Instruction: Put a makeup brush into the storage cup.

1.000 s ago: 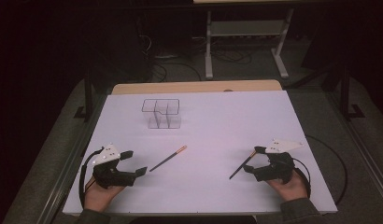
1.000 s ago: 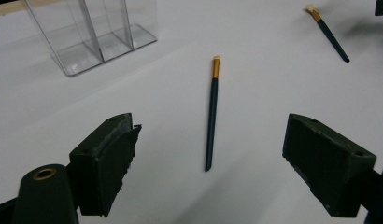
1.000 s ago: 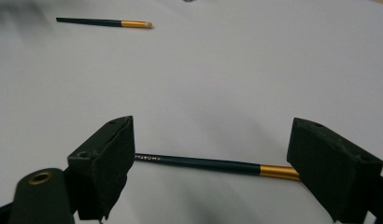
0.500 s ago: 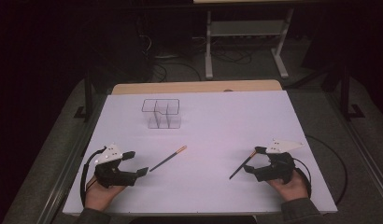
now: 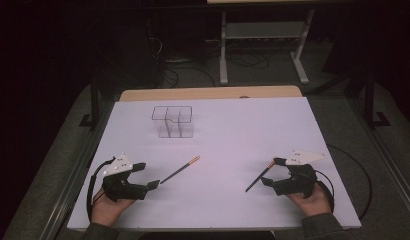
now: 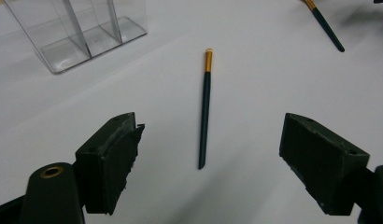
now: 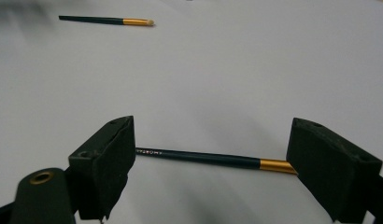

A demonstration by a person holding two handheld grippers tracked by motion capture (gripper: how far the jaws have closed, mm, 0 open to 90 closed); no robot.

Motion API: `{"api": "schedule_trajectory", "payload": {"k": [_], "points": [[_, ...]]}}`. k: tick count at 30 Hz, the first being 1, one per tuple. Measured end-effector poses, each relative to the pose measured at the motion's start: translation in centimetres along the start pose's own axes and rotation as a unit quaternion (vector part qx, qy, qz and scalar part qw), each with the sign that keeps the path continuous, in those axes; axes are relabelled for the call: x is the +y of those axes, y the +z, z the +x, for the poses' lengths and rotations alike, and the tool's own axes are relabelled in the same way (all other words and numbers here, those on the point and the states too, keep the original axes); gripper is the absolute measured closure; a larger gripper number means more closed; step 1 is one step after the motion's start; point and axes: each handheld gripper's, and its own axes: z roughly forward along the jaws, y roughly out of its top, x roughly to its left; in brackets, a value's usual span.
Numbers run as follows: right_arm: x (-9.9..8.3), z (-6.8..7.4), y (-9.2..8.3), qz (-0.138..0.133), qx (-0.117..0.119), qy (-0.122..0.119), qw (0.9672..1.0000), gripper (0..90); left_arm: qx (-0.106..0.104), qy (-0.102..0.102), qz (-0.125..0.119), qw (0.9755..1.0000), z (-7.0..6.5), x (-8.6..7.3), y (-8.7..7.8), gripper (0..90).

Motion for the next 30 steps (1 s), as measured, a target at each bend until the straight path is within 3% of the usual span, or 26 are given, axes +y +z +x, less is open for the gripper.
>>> {"api": "schedule_trajectory", "payload": {"k": [16,22,29,30], "points": [[0.0,-0.5,-0.4,-0.01,-0.001,0.006,0.9999,14.6,-0.007,0.016,0.016,0.9997,0.0,1.8,-0.1,25.1],[0.0,-0.4,-0.5,-0.012,0.0,0.004,0.9999,14.8,-0.014,0.03,0.054,0.998,0.4,3.2,0.6,29.1],[-0.1,-0.5,-0.6,-0.014,0.001,0.008,0.9999,14.8,-0.022,0.038,0.07,0.9966,0.8,4.6,1.4,34.7],[-0.1,-0.5,-0.7,-0.015,0.001,0.01,0.9998,14.9,-0.023,0.046,0.081,0.9954,0.8,5.0,1.8,35.4]]}}
